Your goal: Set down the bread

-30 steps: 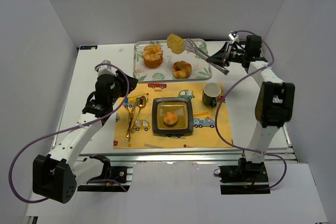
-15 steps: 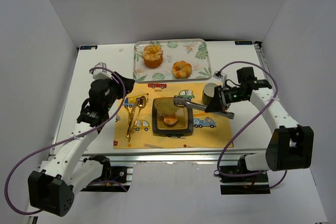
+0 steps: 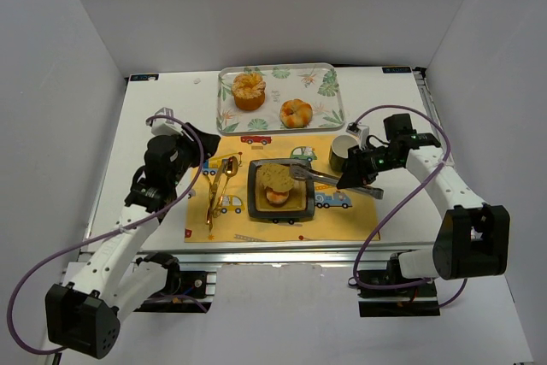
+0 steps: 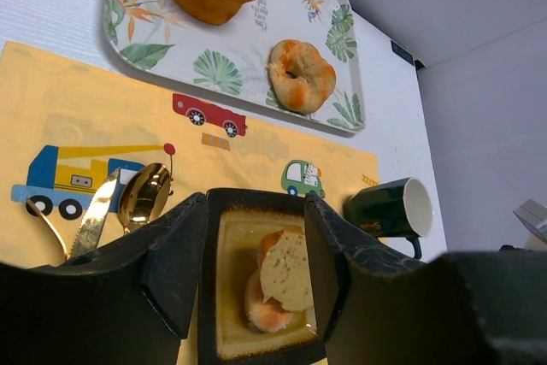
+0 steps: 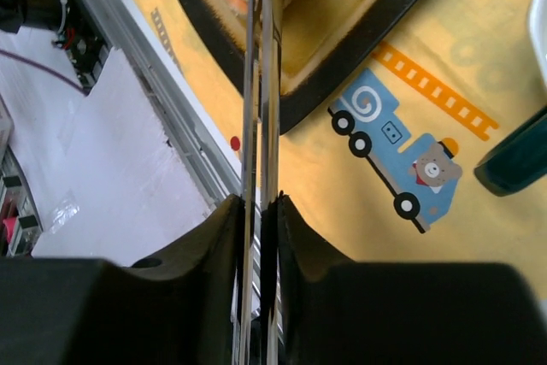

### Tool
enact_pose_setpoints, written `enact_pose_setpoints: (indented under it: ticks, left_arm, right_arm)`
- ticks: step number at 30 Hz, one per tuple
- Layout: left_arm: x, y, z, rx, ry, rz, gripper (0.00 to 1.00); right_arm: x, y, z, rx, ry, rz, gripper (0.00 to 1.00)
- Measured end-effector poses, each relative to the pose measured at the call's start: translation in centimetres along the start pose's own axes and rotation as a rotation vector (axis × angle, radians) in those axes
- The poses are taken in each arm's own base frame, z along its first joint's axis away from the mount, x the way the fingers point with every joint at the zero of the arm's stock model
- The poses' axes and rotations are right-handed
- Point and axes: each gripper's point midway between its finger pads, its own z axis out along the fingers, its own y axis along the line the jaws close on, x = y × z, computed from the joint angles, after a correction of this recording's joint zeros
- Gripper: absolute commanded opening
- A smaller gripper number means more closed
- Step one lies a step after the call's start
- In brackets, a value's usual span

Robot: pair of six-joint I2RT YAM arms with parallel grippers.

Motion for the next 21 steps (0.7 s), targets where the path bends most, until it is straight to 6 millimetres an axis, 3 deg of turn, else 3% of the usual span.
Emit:
enact_pose_setpoints:
  ticks: [8, 16, 19, 20, 21]
  left_arm:
    - [0.0, 0.0, -0.7, 0.009, -0.011, -0.018, 0.59]
    - [0.2, 0.1, -0.6, 0.005, -0.006, -0.018, 0.59]
    - [0.3, 0.2, -0.5, 0.002, -0.002, -0.018, 0.56]
    - [0.3, 0.2, -0.5, 0.0, 0.0, -0.018, 0.53]
    - [0.4, 0.3, -0.4, -0.001, 0.001, -0.018, 0.43]
  right_arm:
    - [-1.3, -0.9, 0.1, 0.044, -0.035, 0.002, 0.41]
    - [-2.3, -1.4, -0.1, 0.071, -0.064, -0.015, 0.42]
    - [-2.7, -1.4, -0.2, 0.077, -0.075, -0.032, 0.36]
    - [-2.8, -1.3, -0.3, 0.078, -0.078, -0.038, 0.25]
    - [-2.9, -1.3, -0.4, 0.08, -0.083, -0.048, 0.18]
